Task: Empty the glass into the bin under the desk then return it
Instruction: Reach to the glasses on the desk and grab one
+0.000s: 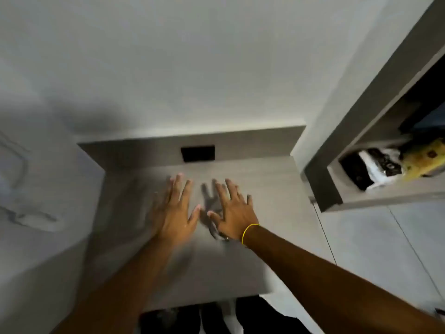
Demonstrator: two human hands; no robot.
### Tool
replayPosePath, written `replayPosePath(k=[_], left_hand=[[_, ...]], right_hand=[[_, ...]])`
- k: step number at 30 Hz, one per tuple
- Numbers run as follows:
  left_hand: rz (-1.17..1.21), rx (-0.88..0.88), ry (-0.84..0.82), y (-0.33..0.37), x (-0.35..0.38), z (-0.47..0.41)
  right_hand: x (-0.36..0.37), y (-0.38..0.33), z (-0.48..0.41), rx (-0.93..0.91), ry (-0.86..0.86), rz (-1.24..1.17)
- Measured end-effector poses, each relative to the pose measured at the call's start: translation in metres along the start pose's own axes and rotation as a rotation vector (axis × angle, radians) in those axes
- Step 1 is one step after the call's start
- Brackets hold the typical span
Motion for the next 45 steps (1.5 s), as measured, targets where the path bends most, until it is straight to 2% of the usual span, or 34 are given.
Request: replayPosePath(k=[2, 5, 10, 21, 27, 31, 36, 41, 45], left_hand=[[0.014, -0.073, -0.076, -0.008, 0.038, 0.023], [0.038, -0.164, -0.180, -0.015, 0.091, 0.078], [-0.003, -0.248, -0.204, -0.013, 0.131, 0.111], [0.015, -0.270, -0.144, -0.018, 0.138, 0.115], [0.027, -0.259, -0.104, -0.021, 0.143, 0.117], [0.025, -0.258, -0.095, -0.023, 0.146, 0.119], [0.010, -0.260, -0.103, -0.024, 0.147, 0.119], [-0.004, -0.266, -0.121, -0.024, 0.147, 0.118], [0.008, -0.271, -0.122, -0.023, 0.146, 0.119]], right_hand=[[0.034, 0.010, 0.001, 0.070, -0.087, -0.009], [0.078, 0.019, 0.017, 0.111, -0.086, 0.057], [0.090, 0.023, 0.010, 0.138, -0.060, 0.063], [0.075, 0.021, -0.018, 0.031, -0.213, 0.109], [0.069, 0.021, -0.016, 0.008, -0.228, 0.108], [0.062, 0.029, -0.008, 0.015, -0.204, -0.003], [0.041, 0.071, 0.006, 0.119, -0.077, -0.054], [0.030, 0.135, 0.018, 0.234, -0.065, 0.007], [0.036, 0.158, 0.023, 0.208, -0.066, 0.060]])
Point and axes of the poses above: each hand's wrist, its own z-axis away from the middle knuckle, its own x-axis out of the palm, y = z × x, the point moved 2 cm from there along -z, towards the middle knuckle, and after that the axes turned 3 degrees about z, right-handed, at the moved point
